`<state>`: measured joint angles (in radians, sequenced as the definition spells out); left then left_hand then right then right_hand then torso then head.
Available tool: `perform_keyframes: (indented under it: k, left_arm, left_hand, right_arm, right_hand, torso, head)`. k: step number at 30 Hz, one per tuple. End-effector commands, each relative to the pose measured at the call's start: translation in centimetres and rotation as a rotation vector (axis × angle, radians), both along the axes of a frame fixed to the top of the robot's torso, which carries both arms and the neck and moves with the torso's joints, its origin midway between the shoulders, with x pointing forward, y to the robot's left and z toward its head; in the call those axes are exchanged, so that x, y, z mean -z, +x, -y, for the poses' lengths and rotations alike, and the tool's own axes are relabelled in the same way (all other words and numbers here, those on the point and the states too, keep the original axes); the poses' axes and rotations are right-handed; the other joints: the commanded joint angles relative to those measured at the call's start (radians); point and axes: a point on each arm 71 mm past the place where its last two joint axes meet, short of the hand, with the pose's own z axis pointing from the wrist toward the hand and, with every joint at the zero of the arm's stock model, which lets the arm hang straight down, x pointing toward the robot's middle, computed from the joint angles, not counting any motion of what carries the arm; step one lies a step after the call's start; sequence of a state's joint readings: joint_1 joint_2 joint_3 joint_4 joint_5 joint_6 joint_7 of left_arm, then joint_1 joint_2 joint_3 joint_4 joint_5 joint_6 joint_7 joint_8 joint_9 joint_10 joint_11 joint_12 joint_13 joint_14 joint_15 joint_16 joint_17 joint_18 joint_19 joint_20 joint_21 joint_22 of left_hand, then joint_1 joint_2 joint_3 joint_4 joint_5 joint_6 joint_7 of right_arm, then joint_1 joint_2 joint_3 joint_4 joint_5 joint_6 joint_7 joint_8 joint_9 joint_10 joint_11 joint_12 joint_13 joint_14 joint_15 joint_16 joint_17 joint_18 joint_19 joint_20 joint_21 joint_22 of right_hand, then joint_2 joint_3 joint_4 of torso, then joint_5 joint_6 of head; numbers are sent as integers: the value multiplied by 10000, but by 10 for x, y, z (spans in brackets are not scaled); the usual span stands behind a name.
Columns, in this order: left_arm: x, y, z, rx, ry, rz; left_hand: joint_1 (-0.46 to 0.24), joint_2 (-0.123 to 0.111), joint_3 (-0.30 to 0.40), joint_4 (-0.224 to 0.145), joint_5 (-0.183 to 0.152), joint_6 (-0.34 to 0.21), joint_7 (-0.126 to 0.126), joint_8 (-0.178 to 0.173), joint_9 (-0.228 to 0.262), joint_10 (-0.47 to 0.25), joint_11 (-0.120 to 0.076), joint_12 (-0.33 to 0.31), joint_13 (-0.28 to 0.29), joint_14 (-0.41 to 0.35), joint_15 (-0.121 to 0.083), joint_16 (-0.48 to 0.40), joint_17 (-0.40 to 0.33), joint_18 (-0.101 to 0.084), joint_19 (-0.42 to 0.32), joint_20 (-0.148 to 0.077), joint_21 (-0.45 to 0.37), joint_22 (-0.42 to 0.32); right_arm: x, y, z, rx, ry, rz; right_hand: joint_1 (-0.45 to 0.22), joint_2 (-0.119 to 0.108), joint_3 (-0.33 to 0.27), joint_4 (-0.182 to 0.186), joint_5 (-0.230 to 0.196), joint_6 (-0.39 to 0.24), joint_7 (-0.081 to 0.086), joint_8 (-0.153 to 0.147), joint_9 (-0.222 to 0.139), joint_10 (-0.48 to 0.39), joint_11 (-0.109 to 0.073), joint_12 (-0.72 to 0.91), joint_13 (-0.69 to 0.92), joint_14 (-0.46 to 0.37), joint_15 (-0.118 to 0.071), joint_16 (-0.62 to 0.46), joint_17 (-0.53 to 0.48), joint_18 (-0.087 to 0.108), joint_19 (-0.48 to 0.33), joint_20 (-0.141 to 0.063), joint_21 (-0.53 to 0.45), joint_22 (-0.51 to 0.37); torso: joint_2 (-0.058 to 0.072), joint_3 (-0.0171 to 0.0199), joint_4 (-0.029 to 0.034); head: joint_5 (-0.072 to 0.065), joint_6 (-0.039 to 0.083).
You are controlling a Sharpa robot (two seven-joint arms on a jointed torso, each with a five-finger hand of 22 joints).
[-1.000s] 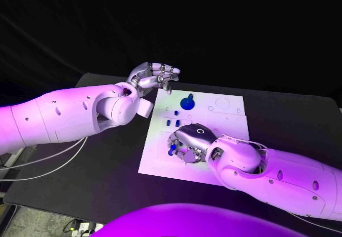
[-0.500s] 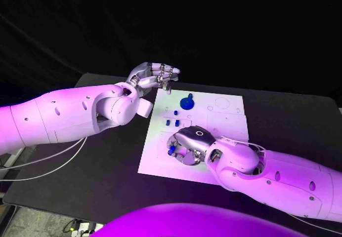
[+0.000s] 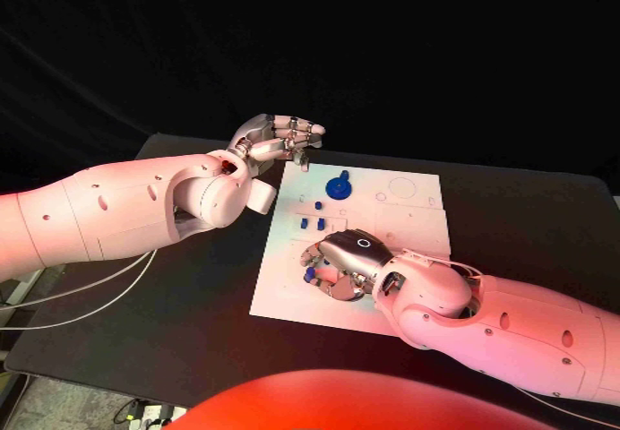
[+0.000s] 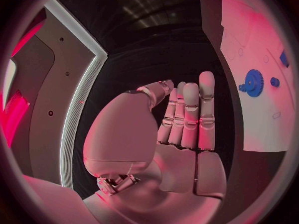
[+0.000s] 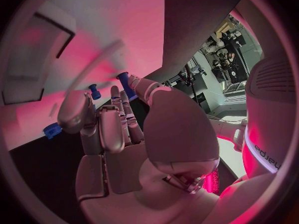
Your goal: Assemble the parts on the task board
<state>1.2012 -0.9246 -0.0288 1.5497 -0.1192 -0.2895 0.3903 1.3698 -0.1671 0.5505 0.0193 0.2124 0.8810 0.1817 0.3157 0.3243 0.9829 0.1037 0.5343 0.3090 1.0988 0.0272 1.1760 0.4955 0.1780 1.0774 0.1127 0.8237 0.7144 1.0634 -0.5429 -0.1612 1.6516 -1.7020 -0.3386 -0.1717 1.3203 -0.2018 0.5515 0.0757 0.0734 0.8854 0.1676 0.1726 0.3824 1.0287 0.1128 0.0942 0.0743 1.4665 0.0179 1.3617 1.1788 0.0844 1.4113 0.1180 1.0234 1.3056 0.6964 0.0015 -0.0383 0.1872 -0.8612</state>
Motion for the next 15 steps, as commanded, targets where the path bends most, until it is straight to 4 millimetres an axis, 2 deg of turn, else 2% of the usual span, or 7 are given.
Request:
perform_keyframes:
  k: [1,6,10,15]
  left_arm:
    - [-1,0,1,182,-94,-30]
    - [0,0,0,169,-76,-61]
    - [0,0,0,171,-71,-74]
    - [0,1,0,173,-70,-78]
  left_hand:
    - [-7,112,33,-5,34,-74,29,43,9,-73,18,34,15,-73,31,12,-14,63,-4,50,-32,8]
    - [-12,119,37,-2,33,-78,28,48,11,-81,19,45,15,-75,31,14,-16,63,-5,50,-32,9]
    - [-12,119,37,-2,33,-78,28,48,11,-81,19,45,15,-75,31,14,-16,63,-5,50,-32,9]
    - [-12,119,37,-2,33,-78,28,48,11,-81,19,45,15,-75,31,14,-16,63,-5,50,-32,9]
  right_arm:
    - [-2,0,0,-6,299,123]
    - [-3,0,2,82,487,208]
    - [-7,0,6,183,875,395]
    - [-14,-3,19,280,1421,520]
  right_hand:
    - [60,-79,-47,3,39,-64,-6,-38,-11,-47,0,11,-2,34,75,-38,-48,167,-61,4,-87,-18]
    - [66,-73,-48,1,45,-65,-10,-38,-11,-49,-1,21,1,36,75,-26,-27,164,-58,6,-74,-11]
    - [125,-117,-167,-39,177,-291,-13,-144,-52,-440,54,65,-11,-69,117,-113,-223,224,-184,48,-432,-170]
    - [154,-141,-282,-53,187,-428,-27,-201,-72,-623,78,157,-4,-126,143,-147,-307,264,-261,77,-671,-280]
  torso:
    - [3,3,-7]
    - [-1,1,1]
    - [0,9,2]
    - [-6,-1,7]
  head:
    - [13,-8]
    - [-6,1]
    - [-20,21]
    - [-89,56]
